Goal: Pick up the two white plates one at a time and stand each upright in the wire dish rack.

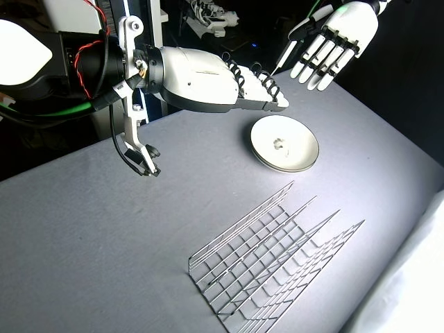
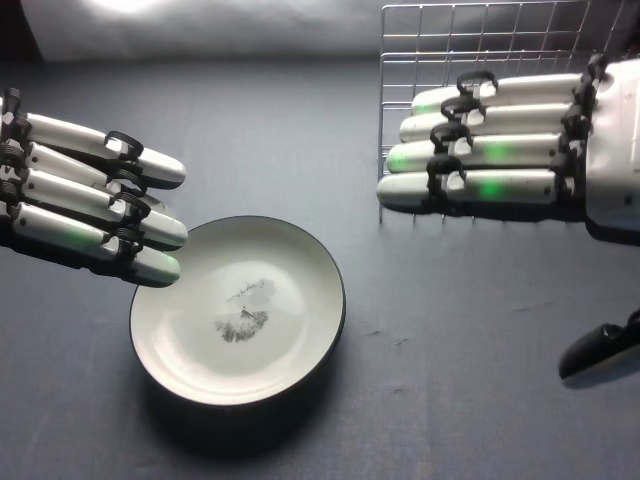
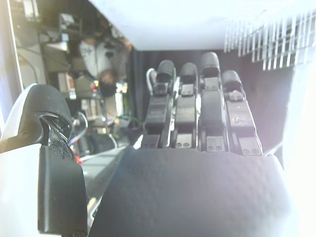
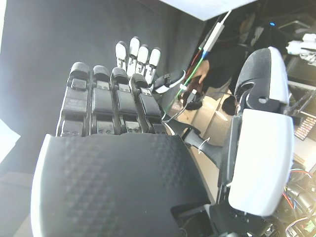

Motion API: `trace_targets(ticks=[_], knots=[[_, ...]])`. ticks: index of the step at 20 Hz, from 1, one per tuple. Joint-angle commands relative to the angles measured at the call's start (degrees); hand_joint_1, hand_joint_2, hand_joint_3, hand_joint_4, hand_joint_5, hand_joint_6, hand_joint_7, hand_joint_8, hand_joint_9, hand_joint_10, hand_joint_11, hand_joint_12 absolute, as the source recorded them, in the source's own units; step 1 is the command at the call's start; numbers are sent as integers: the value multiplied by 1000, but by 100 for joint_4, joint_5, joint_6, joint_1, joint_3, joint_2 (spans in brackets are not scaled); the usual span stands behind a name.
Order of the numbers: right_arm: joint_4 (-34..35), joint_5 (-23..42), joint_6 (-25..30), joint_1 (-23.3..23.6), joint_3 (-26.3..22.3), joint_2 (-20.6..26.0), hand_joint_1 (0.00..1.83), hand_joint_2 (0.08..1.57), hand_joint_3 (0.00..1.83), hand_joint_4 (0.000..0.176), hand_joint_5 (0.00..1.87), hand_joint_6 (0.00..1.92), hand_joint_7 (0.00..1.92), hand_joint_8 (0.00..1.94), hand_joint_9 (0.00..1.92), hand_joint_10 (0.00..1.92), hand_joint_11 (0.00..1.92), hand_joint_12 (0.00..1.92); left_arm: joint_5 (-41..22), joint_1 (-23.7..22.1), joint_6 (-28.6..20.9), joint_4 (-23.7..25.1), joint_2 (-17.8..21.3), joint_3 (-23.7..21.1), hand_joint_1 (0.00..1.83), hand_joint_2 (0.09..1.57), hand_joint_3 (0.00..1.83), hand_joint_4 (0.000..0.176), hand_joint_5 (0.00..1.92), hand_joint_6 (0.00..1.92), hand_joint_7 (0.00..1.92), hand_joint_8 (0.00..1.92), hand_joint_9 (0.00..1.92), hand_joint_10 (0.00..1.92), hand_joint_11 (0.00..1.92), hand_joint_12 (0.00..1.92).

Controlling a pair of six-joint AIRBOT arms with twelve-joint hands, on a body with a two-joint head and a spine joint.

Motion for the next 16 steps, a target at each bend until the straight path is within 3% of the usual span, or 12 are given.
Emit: trace_targets(ticks=[1,2,3,12,16], knots=[[298,512,-4,50,10,30,0,1071,258,0,0,0,0,0,0,0,0,0,-234,-37,11,-541,33,0,0,1126,208,0,75,32,29,25,22,19,38,73],[297,580,-6,48,6,30,0,1171,45,0,0,0,0,0,0,0,0,0,-244,-34,12,-541,36,1,0,1164,43,0,70,8,28,9,22,13,38,89],[297,600,-5,46,5,31,0,1169,23,0,0,0,0,0,0,0,0,0,-246,-29,12,-541,37,10,0,1152,26,0,68,5,36,10,28,13,32,89],[669,745,-481,-247,8,-29,0,1094,0,0,0,0,0,0,0,0,0,0,-422,12,314,-124,-95,65,0,1085,0,0,0,0,0,0,0,0,0,0],[938,1081,-865,-514,131,-223,0,1078,0,0,0,0,0,0,0,0,0,0,-260,392,313,-112,-373,53,0,1061,0,0,0,0,0,0,0,0,0,0]])
